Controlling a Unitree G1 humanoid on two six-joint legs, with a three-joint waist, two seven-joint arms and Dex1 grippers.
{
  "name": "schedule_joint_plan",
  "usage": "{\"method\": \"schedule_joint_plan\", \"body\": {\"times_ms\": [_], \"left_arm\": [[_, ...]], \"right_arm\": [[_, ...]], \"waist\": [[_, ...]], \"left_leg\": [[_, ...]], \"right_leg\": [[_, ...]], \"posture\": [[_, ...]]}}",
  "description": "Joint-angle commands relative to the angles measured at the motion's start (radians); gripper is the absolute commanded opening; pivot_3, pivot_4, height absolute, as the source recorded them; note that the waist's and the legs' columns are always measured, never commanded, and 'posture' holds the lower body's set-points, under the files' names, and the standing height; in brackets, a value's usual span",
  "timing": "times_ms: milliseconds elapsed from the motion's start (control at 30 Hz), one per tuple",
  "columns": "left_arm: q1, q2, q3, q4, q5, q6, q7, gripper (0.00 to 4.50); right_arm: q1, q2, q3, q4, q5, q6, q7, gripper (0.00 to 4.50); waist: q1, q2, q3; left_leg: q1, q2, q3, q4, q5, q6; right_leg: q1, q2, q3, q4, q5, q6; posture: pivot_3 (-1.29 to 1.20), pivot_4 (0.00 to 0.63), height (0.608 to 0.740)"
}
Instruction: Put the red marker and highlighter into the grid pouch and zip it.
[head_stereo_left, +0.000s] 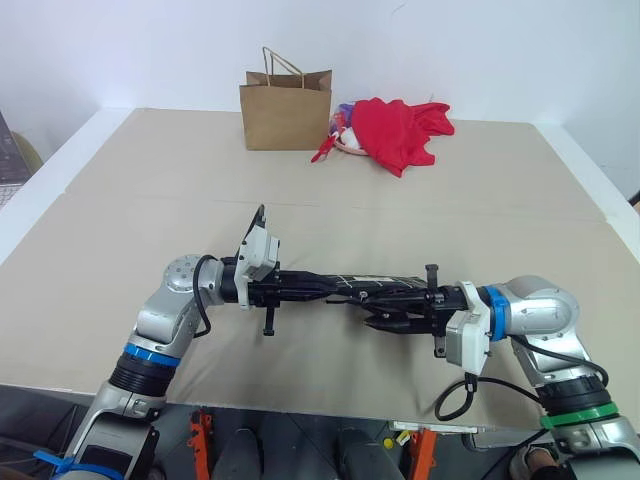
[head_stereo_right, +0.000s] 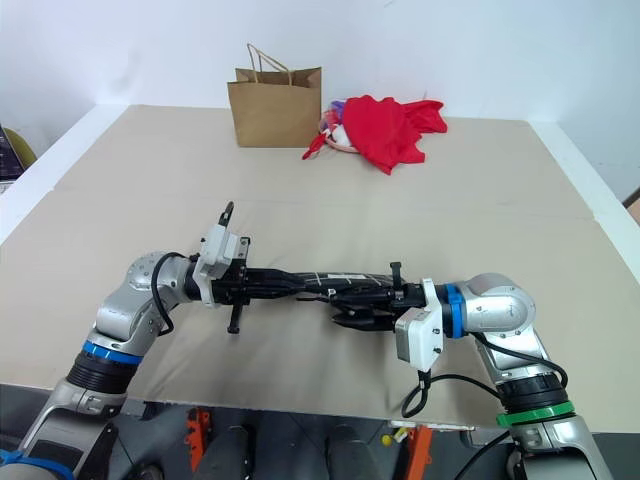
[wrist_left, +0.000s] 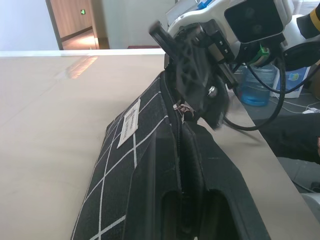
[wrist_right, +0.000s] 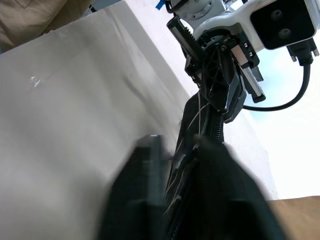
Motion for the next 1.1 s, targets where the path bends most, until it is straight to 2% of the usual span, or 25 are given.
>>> {"method": "schedule_joint_plan", "body": {"times_ms": [33,233,367,500,667,1100], "left_arm": [[0.0,0.002,0.005,-0.029,-0.005,-0.015,-0.001,0.0],[-0.005,-0.003,0.004,-0.023,-0.003,-0.016,0.003,0.0],[-0.001,-0.002,0.003,-0.021,0.008,-0.032,0.006,0.0],[0.011,0.006,-0.006,0.006,0.066,-0.125,0.001,0.0],[0.01,0.009,-0.005,0.048,0.091,-0.192,-0.002,0.0],[-0.013,0.025,0.0,0.122,0.107,-0.264,-0.012,0.0]], "right_arm": [[-0.012,-0.019,0.008,-0.027,0.024,-0.013,-0.02,0.01],[-0.015,-0.037,0.018,-0.045,0.039,0.002,-0.045,0.01],[-0.013,-0.055,-0.014,-0.087,0.077,0.079,-0.085,0.01],[0.051,-0.138,-0.103,-0.13,0.153,0.165,-0.101,0.01],[0.145,-0.226,-0.203,-0.105,0.198,0.173,-0.067,0.01],[0.406,-0.322,-0.451,0.008,0.213,0.174,-0.022,0.01]], "waist": [[0.0,0.0,0.0],[0.001,0.0,0.0],[0.001,0.0,0.0],[0.006,0.0,0.0],[0.013,0.0,0.0],[0.017,0.0,0.0]], "left_leg": [[0.0,0.0,0.0,0.0,0.0,0.0],[0.0,0.0,0.0,0.0,0.0,0.0],[0.0,0.0,0.0,0.0,0.0,0.0],[0.0,0.0,0.0,0.0,0.0,0.0],[0.0,-0.001,0.0,0.0,0.0,0.0],[0.0,-0.001,0.0,0.001,0.0,0.0]], "right_leg": [[0.0,0.0,0.0,0.0,0.0,0.0],[0.0,0.0,0.0,0.0,0.0,0.0],[0.0,0.0,0.0,0.0,0.0,0.0],[0.0,0.0,0.0,0.0,0.0,0.0],[0.001,-0.001,0.0,0.0,0.0,-0.001],[0.001,-0.001,0.0,0.0,0.0,0.0]], "posture": [[0.0,0.15,0.74],[0.0,0.15,0.74],[0.0,0.15,0.74],[0.0,0.15,0.74],[0.0,0.15,0.74],[0.0,0.15,0.74]]}}
